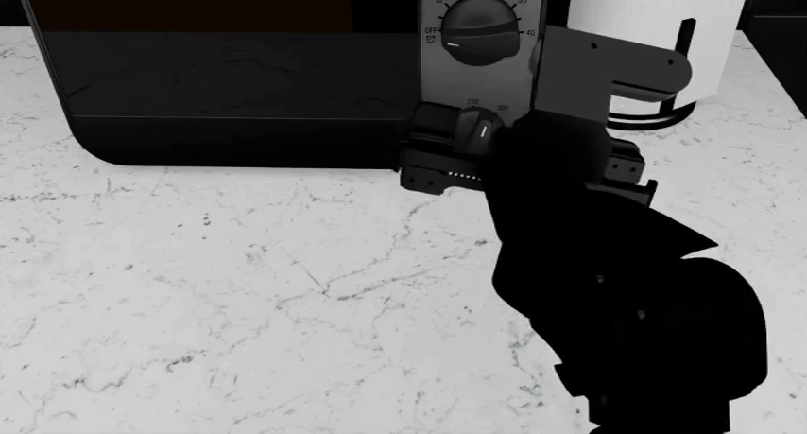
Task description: Decrease the toaster oven temperature.
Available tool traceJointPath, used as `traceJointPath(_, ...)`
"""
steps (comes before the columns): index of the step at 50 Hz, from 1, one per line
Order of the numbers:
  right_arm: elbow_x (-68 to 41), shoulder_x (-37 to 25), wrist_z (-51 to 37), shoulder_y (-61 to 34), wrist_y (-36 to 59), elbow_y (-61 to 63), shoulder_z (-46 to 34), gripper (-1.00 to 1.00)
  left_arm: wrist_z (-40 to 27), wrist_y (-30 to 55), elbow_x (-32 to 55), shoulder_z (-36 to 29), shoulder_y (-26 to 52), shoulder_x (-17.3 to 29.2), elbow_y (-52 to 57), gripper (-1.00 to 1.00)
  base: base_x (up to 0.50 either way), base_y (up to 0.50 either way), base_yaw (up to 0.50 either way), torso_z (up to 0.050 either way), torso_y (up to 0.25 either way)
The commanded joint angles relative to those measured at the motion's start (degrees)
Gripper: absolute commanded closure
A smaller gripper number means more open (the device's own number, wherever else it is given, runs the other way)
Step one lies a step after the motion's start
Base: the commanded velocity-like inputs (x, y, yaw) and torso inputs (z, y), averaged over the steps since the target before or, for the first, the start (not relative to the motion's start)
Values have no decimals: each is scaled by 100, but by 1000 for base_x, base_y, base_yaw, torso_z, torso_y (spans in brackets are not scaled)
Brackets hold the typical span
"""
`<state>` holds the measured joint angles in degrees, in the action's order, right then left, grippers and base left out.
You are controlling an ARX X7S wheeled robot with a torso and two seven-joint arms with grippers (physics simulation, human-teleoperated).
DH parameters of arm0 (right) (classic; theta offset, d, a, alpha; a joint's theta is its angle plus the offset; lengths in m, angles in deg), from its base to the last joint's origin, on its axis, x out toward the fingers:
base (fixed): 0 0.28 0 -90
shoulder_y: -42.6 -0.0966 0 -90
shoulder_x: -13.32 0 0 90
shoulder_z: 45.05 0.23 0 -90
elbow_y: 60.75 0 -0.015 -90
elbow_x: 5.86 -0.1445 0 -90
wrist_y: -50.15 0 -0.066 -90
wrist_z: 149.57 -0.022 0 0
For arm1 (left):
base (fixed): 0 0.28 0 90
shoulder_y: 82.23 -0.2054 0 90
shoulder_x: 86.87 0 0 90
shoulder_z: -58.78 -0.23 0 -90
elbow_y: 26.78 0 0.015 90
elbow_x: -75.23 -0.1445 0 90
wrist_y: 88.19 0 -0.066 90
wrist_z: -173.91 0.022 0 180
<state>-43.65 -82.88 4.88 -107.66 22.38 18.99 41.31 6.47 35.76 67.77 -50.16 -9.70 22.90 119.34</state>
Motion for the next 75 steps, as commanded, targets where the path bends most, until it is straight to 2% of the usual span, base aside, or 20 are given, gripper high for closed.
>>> traceJointPath(1, 173, 13, 404, -265, -509, -842, 22, -100, 0, -3, 3, 163, 12, -86, -64, -100, 0, 0, 0, 0, 0)
traceJointPath(8, 436, -26, 967, -74, -1426, -1248, -267, -100, -20, 2, 12, 151, 37, -96, -104, -100, 0, 0, 0, 0, 0)
traceJointPath(22, 589, 31, 1346, -95, -2148, -1954, -423, -100, -48, 22, 34, 145, 50, -87, -117, -100, 0, 0, 0, 0, 0)
traceJointPath(48, 779, 226, 1972, -485, -3341, -3688, -600, -100, -79, 81, 125, 204, 51, -64, -82, -100, 0, 0, 0, 0, 0)
traceJointPath(75, 812, 476, 2329, -1075, -4068, -5222, -815, -100, -126, -78, 276, 329, 18, -14, -241, -100, 0, 0, 0, 0, 1)
